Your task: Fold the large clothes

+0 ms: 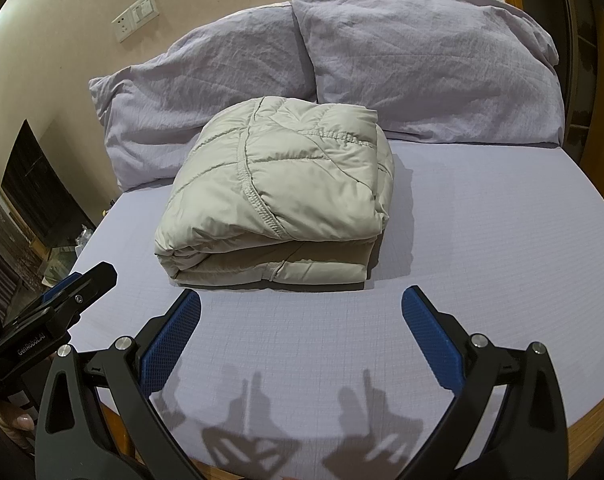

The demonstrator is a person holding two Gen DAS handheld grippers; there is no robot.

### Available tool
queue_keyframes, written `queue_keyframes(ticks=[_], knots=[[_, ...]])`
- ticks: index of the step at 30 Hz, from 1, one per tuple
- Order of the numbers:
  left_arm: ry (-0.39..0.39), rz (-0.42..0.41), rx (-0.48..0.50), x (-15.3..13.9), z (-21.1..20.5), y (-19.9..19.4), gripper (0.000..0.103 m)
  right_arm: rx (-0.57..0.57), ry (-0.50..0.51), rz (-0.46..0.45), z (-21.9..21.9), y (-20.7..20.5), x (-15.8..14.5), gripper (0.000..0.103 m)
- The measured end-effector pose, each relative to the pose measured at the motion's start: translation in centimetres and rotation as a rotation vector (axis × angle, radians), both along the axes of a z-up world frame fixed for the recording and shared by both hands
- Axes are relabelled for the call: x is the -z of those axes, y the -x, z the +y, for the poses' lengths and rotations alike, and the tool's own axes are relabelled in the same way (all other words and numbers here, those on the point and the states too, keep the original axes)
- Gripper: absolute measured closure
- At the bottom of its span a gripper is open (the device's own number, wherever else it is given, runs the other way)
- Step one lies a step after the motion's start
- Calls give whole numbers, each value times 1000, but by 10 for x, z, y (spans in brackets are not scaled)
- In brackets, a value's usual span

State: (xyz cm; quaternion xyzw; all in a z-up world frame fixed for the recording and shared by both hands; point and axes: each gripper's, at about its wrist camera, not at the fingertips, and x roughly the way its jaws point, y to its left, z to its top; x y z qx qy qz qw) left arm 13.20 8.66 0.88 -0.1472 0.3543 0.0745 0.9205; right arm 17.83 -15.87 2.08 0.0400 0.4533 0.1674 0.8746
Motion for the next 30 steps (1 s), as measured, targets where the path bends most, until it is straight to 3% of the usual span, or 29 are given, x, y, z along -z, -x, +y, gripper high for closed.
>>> queue_keyframes(ticks=[30], knots=[[-2,1,-2,1,-2,0,2,1,-3,2,-2,-1,1,1]])
